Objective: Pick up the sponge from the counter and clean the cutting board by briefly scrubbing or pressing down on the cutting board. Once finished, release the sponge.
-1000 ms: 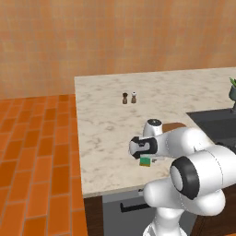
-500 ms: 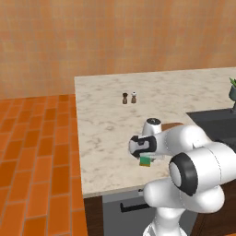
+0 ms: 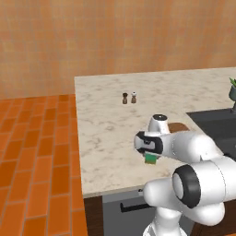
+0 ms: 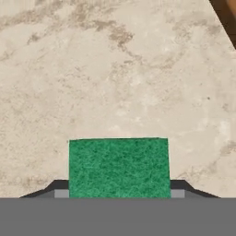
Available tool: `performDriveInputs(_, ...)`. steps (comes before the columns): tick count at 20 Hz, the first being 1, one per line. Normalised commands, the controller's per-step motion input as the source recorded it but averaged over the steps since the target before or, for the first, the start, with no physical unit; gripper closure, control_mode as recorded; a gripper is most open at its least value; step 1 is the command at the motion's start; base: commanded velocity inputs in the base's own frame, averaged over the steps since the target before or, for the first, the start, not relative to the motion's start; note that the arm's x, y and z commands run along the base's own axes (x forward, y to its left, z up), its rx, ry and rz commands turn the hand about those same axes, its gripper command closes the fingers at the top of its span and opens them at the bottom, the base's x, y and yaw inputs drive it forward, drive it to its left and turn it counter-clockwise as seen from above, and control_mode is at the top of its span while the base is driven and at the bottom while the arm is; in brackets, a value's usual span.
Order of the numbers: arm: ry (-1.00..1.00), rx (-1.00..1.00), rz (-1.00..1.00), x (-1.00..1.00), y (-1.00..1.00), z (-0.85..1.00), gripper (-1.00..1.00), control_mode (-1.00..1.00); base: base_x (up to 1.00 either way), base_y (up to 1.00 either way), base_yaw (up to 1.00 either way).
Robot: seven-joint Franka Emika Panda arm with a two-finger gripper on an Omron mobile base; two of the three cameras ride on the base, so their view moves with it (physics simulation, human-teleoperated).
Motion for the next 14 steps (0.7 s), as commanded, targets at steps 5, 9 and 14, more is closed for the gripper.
performDriveInputs(5,0.12,0.01,0.0,-0.01,-0.85,0.6,1.0,-1.0,0.0,0.0,0.0)
performDriveInputs(9,0.13,0.02,0.0,0.21,-0.94,0.37,1.0,-1.0,0.0,0.0,0.0)
performDriveInputs(14,0.13,0.06,0.03,0.53,-0.7,0.0,1.0,-1.0,0.0,0.0,0.0)
